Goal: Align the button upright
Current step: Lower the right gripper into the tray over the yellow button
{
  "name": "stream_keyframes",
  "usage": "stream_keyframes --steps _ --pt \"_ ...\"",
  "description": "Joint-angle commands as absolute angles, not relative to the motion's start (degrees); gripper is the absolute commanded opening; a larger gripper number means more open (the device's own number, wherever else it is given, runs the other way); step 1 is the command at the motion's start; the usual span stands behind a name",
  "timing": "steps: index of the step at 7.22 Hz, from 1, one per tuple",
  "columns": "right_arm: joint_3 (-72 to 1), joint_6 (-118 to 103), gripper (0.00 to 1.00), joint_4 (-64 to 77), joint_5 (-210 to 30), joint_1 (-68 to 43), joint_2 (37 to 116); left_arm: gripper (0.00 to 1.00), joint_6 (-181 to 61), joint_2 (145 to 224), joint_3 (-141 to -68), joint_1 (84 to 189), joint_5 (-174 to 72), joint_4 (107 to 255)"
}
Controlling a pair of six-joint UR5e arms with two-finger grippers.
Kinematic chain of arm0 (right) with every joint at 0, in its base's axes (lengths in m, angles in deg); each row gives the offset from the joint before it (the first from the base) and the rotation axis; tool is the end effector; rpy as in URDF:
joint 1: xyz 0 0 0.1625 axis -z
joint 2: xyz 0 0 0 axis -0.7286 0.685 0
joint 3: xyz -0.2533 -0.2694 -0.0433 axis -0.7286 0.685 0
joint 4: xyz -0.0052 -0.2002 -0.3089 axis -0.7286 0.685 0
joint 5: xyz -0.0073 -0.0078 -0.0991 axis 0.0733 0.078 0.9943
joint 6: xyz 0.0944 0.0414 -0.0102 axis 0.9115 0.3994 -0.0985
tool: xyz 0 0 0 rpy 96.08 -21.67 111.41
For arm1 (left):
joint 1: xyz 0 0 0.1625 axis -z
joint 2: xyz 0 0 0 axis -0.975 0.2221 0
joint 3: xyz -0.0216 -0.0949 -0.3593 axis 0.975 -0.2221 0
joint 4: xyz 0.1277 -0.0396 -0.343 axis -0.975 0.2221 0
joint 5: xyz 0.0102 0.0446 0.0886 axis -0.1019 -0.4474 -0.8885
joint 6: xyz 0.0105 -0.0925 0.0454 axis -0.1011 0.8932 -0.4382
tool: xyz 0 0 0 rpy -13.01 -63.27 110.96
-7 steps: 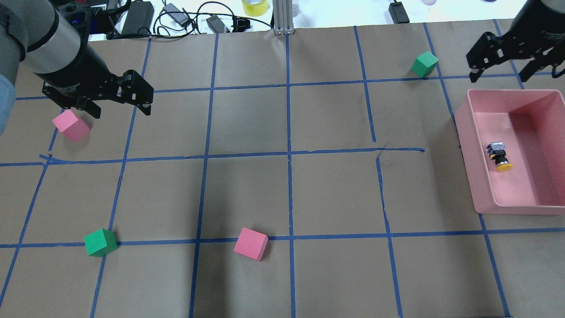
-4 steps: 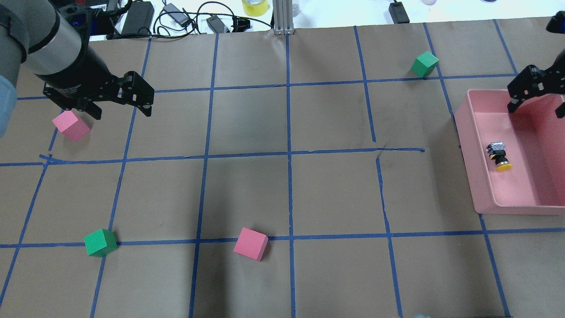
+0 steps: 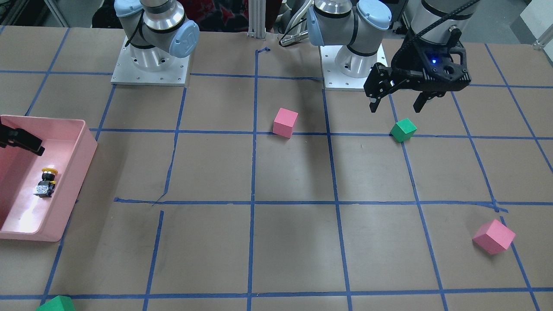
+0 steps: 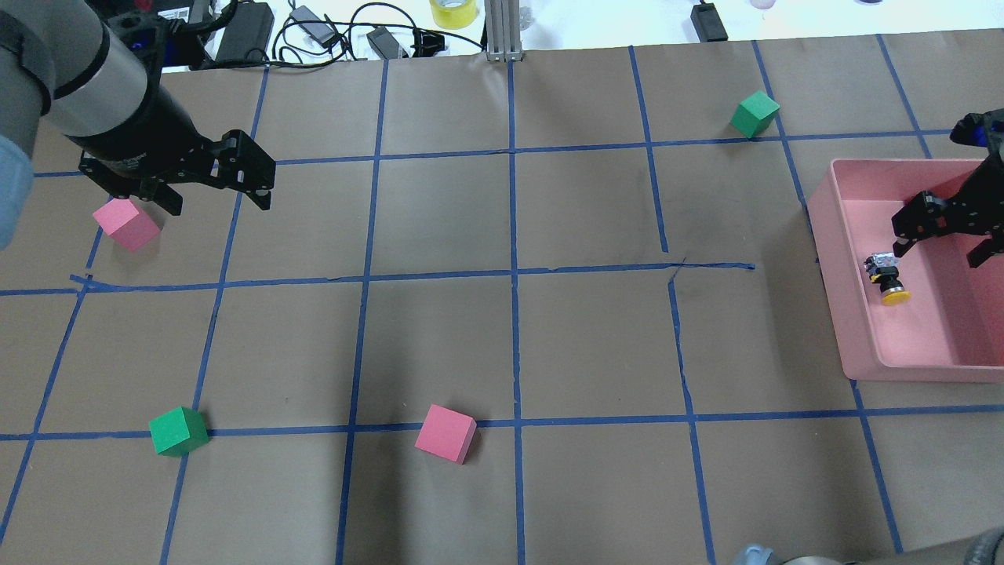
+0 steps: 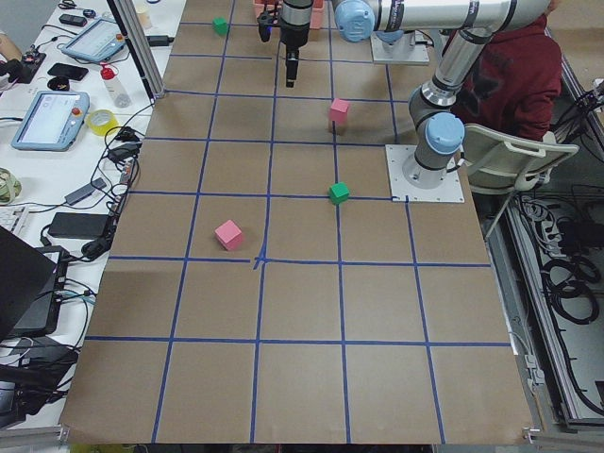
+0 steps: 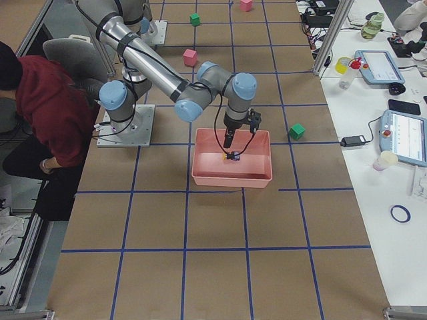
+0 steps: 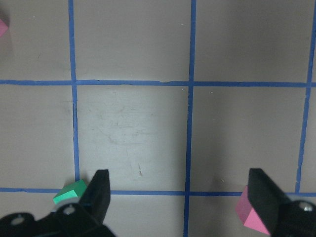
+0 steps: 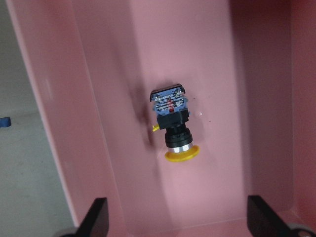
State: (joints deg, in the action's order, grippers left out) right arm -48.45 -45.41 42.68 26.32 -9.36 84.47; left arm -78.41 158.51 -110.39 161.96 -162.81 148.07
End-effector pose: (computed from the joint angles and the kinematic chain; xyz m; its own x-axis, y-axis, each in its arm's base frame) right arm -0.1569 -0.4622 0.2525 -0.9763 0.2153 0.0215 0.2164 0.9707 0.1048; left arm -0.0953 -0.4220 0.4357 -0.9996 -0.0286 -0.0077 -0.0277 0.9947 -0.0993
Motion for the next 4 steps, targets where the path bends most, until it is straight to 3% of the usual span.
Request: stream_keyframes --steps 1,4 --pt "-49.54 -46.25 1.00 46.65 27.20 -8.78 80.53 1.00 -78.42 158.51 -110.39 161.89 -162.90 148.07" --pt "-49.63 -46.16 1.00 51.64 30.45 -8.69 76.39 1.00 -78.42 158.51 -110.39 161.89 -162.90 148.07"
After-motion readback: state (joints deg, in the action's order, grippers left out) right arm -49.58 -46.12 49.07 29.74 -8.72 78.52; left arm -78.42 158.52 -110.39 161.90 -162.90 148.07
